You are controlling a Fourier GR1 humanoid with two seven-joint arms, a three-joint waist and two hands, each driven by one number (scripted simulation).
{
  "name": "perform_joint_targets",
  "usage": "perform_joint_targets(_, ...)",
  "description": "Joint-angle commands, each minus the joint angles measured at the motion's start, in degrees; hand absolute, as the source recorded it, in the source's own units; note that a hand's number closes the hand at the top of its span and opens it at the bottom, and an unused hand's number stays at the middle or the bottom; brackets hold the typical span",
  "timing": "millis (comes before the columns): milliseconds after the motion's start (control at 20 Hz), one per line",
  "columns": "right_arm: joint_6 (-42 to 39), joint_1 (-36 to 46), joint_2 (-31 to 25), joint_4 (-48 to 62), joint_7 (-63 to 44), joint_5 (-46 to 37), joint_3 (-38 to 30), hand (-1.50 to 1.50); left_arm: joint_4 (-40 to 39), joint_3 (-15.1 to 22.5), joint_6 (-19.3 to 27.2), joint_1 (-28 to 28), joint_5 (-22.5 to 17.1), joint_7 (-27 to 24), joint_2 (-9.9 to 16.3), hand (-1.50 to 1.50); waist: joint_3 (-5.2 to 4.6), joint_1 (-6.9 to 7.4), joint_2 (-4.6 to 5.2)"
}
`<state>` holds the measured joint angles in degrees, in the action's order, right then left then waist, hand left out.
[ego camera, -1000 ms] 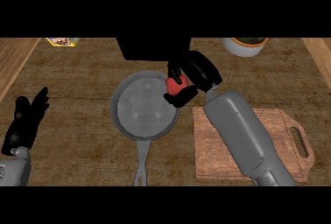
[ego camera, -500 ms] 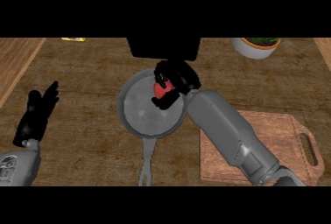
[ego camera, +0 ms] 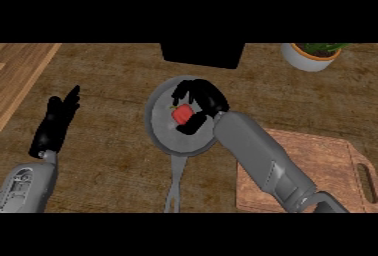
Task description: Pick the bell pepper from the cutting board and place it in the pan
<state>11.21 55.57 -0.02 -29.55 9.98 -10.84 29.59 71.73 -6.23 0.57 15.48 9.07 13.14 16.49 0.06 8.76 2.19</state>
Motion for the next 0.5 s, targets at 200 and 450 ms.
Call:
perform_joint_targets(200,2.5,-2.5,0.0,0.0,3.0,8.9,5.5,-1.5,-1.0,1.2,-0.9,1.3,0.4,-0.4,-0.7,0.0,0.05,2.0,0.58)
perform_joint_targets(450,5.1,-2.4,0.0,-3.1,5.3,16.6,4.8,-1.5,-1.6,0.6,-0.4,3.5,0.9,-0.2,0.1,0.0,0.1,1.92,0.52)
